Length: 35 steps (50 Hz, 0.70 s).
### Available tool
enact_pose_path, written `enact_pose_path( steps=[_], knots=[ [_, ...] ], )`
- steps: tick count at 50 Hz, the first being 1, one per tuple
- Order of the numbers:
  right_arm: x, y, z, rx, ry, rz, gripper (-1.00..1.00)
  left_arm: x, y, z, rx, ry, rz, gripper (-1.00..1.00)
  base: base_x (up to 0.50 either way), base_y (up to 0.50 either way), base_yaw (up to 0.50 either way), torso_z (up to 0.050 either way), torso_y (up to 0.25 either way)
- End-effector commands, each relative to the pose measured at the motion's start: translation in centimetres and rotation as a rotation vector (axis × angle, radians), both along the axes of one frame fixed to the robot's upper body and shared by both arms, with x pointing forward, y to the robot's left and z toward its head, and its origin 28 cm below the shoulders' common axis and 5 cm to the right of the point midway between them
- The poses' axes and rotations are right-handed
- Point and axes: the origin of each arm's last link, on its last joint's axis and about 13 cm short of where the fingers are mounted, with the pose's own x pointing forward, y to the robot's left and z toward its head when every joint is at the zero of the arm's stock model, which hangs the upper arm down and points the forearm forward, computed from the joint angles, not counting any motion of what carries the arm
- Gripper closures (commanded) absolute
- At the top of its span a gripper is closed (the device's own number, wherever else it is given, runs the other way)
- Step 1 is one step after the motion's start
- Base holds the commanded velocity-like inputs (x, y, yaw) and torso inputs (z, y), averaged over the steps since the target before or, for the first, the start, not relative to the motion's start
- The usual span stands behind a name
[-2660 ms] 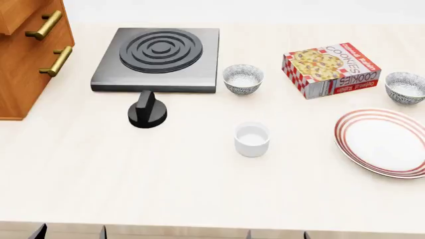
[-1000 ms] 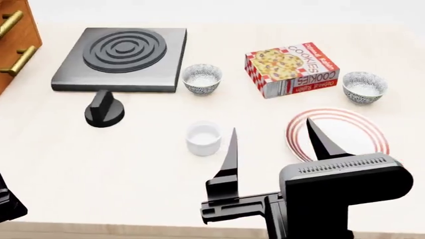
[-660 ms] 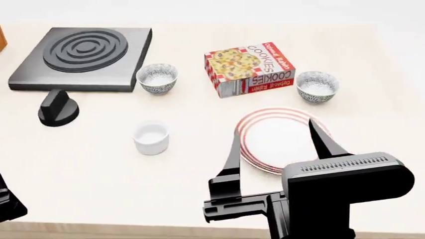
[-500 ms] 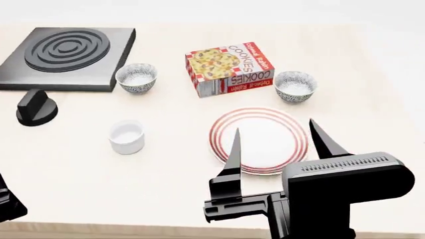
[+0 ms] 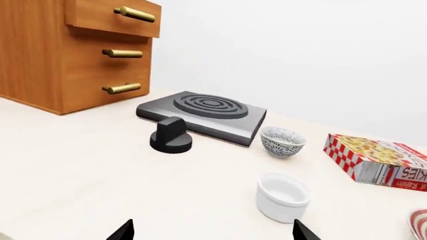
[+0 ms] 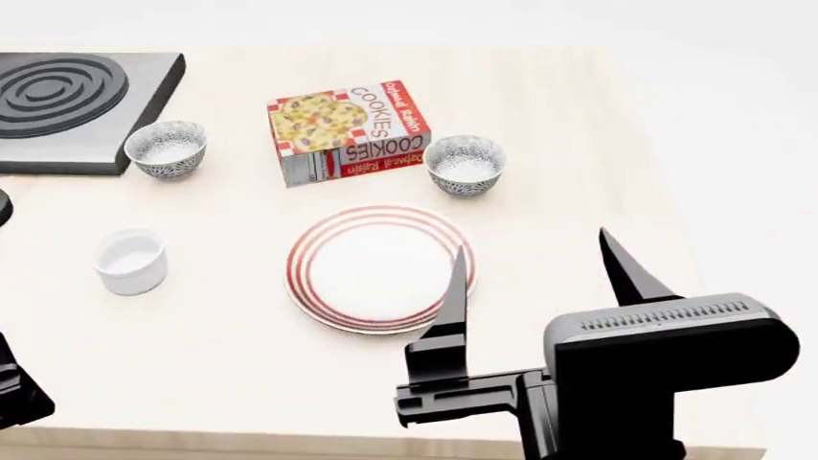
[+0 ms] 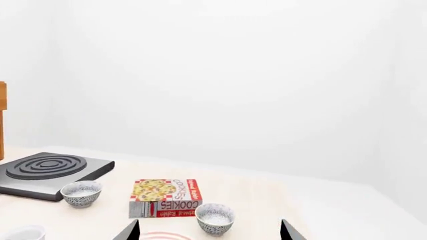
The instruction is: Pick the akita bowl next to the plate and place it on the plate.
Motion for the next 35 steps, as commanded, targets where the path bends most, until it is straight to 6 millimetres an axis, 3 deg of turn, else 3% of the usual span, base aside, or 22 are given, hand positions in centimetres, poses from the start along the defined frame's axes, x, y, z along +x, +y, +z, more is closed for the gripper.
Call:
enact_pose_path(
  steps=[1,11,35],
  knots=[
    [-0.01,0.10,-0.01,-0.005,-0.008,0.001,-1.00,-0.01,0.09,0.00,0.004,0.000,0.002,-1.00,0.00,0.00,0.00,0.000,0.000],
    [0.03,0.08,-0.01,0.007,0.007,0.026,-1.00,0.06,0.09,-0.09,0.005,-0.001,0.002,-1.00,0.00,0.00,0.00,0.000,0.000],
    [0.02,0.15,-0.12,0.006,0.018,0.037,-1.00,-0.06,0.08,0.09,0.004,0.000,0.002,-1.00,0.50,-0.01,0.00,0.000,0.000]
  ],
)
